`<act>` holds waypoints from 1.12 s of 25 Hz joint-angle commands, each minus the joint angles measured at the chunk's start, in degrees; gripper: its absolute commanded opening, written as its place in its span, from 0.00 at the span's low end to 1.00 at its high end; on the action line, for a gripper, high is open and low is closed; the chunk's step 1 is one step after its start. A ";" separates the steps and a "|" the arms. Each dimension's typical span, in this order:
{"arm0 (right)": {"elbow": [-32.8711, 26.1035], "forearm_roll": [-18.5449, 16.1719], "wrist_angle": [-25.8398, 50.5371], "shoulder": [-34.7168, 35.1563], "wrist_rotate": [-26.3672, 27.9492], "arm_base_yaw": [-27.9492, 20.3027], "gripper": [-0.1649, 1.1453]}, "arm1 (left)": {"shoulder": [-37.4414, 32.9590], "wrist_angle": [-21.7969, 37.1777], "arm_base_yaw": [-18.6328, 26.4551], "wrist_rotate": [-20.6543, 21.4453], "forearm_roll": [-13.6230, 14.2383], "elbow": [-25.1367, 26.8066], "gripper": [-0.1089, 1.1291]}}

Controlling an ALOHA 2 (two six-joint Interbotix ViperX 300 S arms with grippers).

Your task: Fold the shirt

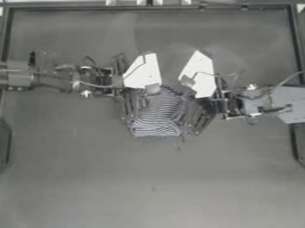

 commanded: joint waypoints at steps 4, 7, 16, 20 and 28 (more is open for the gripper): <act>-2.90 -1.49 0.26 2.64 -0.09 -0.09 0.90 | -1.14 -0.70 0.44 -0.09 0.00 0.53 0.80; -3.87 -1.85 0.97 4.66 -0.09 -0.09 0.90 | -0.53 -0.70 0.44 0.00 0.09 0.97 0.80; -4.48 -2.20 2.81 8.09 -0.09 -0.09 0.90 | 1.58 -1.85 0.88 0.09 0.09 2.11 0.80; -4.48 -2.02 2.72 9.49 -0.09 0.00 0.90 | 2.64 -2.90 0.88 0.00 0.09 2.55 0.80; -3.96 -0.97 2.99 9.67 -0.09 1.49 0.90 | 2.64 -5.10 0.26 -0.53 0.00 3.96 0.80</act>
